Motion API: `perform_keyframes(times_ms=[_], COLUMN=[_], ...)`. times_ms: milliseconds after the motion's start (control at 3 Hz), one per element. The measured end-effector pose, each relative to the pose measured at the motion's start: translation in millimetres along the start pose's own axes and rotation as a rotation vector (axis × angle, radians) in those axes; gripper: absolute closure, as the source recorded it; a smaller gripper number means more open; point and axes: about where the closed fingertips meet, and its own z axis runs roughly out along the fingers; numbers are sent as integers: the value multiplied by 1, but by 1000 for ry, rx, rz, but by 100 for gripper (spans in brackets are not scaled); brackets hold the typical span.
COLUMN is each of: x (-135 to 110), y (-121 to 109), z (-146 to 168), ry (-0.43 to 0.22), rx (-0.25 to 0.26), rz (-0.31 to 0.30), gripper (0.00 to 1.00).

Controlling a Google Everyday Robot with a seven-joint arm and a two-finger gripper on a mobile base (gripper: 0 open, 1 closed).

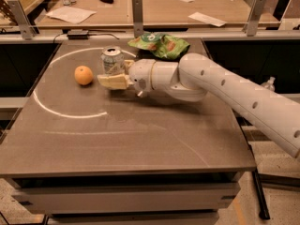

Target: Move 7up can near orange

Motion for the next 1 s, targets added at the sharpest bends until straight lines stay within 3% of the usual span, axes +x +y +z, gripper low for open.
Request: perform_keyframes(times_ms=[1000], x=[4], y=[-13], z=[40], ry=[14], rx=[-59], rz=[-14], gripper=[100])
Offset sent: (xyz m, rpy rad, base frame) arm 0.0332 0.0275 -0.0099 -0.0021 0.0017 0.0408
